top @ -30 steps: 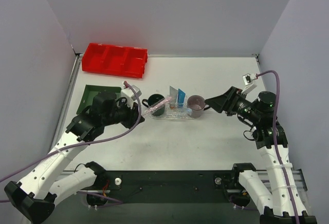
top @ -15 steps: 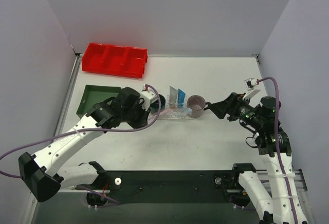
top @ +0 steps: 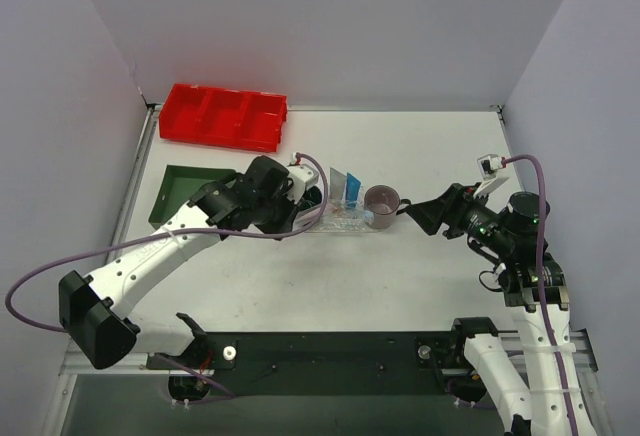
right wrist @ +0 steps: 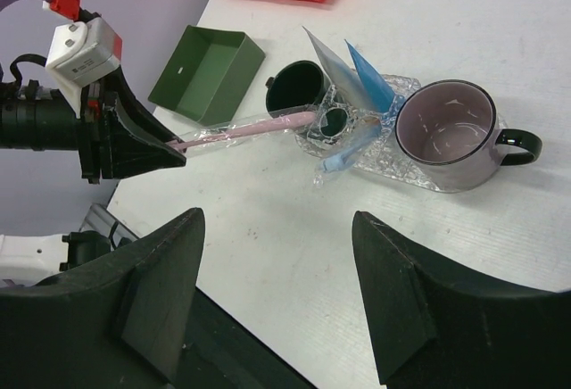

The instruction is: Prepare toiletry sets of a toothbrush and toothpaste on the tray

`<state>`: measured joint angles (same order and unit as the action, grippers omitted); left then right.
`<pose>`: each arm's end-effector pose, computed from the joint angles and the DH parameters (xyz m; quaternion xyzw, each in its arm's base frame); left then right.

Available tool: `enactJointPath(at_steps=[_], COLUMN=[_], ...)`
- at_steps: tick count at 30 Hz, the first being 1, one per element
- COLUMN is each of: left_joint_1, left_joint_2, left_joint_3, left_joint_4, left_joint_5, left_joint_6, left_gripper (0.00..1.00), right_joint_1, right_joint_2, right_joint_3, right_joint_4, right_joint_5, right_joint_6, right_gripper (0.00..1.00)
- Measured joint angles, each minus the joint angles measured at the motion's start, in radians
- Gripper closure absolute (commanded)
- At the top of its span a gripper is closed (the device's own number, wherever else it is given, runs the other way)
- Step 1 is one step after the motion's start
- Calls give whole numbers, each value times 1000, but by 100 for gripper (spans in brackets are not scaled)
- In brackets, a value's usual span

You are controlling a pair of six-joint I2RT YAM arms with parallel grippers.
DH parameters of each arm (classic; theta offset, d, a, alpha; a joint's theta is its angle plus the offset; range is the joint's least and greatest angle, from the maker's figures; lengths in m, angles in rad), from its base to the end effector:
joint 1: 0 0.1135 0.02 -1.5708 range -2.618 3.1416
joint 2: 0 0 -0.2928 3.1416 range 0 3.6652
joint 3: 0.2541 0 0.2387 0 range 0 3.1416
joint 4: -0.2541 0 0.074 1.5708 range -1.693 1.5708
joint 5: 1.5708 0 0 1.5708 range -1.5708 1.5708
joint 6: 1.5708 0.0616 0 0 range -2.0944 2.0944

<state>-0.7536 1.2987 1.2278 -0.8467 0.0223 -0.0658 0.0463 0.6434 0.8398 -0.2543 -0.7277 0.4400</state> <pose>0.1875 -0.1778 0.3313 0.3227 0.8904 -0.1375 0.2900 0.1184 0.0465 0.3861 -0.1066 0.7143 0.4056 0.5602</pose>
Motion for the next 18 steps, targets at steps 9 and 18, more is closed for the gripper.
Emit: enactJointPath(at_steps=[9, 18], left_joint_1=[0, 0], left_joint_2=[77, 116], left_joint_3=[65, 93], left_joint_4=[-35, -60], left_joint_5=[-17, -23], left_joint_6=[23, 29], left_gripper=[100, 100], right_joint_1=[0, 0], right_joint_2=[-2, -2], right_joint_3=[0, 0], right_joint_4=[-5, -5], right_joint_5=[0, 0], right_joint_6=[-4, -16], right_gripper=[38, 38])
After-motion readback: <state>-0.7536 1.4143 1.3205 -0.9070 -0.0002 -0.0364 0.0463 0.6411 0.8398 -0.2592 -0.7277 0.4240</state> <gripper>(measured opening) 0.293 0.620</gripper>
